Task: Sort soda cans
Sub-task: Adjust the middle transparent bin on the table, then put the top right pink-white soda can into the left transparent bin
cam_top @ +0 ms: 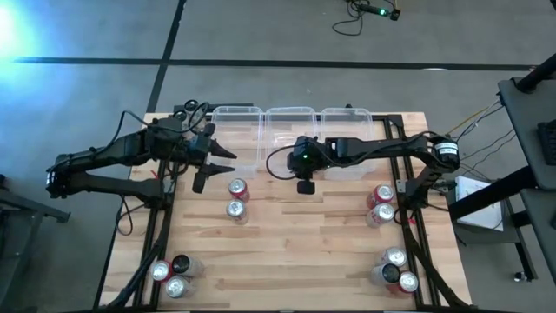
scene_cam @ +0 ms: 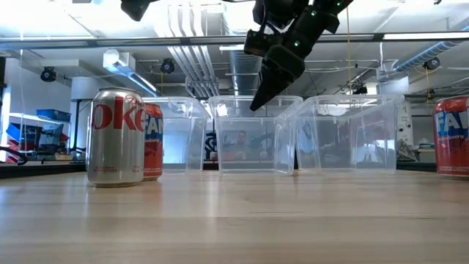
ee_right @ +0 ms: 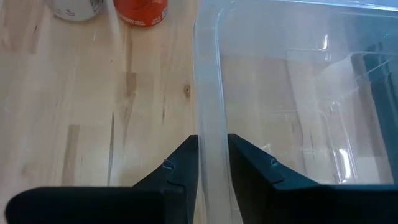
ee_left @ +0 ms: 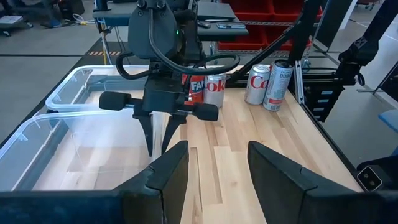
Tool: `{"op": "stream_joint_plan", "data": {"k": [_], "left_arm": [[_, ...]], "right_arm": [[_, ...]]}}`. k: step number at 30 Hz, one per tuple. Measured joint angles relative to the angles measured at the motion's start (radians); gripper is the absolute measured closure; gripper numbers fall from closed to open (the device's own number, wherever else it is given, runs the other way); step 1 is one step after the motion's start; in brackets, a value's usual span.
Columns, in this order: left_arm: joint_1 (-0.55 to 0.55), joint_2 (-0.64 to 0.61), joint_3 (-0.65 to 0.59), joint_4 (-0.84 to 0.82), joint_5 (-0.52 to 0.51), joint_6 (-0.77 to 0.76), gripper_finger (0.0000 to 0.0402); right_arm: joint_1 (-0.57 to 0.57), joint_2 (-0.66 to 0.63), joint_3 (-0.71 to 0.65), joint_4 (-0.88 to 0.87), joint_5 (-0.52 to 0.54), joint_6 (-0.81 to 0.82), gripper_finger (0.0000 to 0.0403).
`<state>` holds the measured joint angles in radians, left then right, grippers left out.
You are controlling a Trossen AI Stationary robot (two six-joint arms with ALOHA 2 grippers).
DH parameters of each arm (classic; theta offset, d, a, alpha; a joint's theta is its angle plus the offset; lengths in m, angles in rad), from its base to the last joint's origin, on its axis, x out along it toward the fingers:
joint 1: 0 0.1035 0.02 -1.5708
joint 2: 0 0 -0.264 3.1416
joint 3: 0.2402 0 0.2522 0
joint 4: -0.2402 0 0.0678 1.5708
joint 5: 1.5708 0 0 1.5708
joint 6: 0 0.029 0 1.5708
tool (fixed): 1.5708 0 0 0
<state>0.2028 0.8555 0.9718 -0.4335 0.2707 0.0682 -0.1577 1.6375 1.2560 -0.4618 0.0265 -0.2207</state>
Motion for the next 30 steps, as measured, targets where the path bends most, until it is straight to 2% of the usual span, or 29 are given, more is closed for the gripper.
{"op": "stream_joint_plan", "data": {"k": [3,8,10,13,15,20,23,27,30], "left_arm": [[0.000,-0.001,0.000,-0.002,-0.051,-0.001,0.0251],[0.012,-0.004,0.017,-0.078,-0.238,-0.074,0.0238],[0.016,-0.004,0.027,-0.124,-0.321,-0.096,0.0229],[0.016,-0.005,0.043,-0.184,-0.518,-0.136,0.0221],[0.019,-0.005,0.055,-0.229,-0.597,-0.165,0.0220],[0.120,0.008,0.113,-0.341,-0.609,-0.247,0.0219],[0.254,0.046,0.183,-0.497,-0.610,-0.252,0.0218],[0.471,0.138,0.269,-0.683,-0.533,-0.228,0.0210],[0.612,0.219,0.297,-0.748,-0.489,-0.198,0.0195]], "right_arm": [[0.000,-0.001,0.000,0.003,0.001,0.000,0.0302],[0.016,-0.030,0.000,-0.008,0.004,-0.012,0.0254],[0.030,-0.052,0.000,-0.006,0.037,-0.016,0.0231],[0.053,-0.095,0.000,-0.013,0.126,-0.018,0.0197],[0.070,-0.133,0.000,-0.021,0.176,-0.019,0.0175],[0.118,-0.239,0.000,-0.036,0.206,-0.009,0.0125],[0.147,-0.295,0.000,-0.027,0.210,0.015,0.0101],[0.177,-0.339,-0.008,-0.025,0.213,0.072,0.0074],[0.204,-0.342,-0.022,-0.033,0.214,0.102,0.0060]]}}
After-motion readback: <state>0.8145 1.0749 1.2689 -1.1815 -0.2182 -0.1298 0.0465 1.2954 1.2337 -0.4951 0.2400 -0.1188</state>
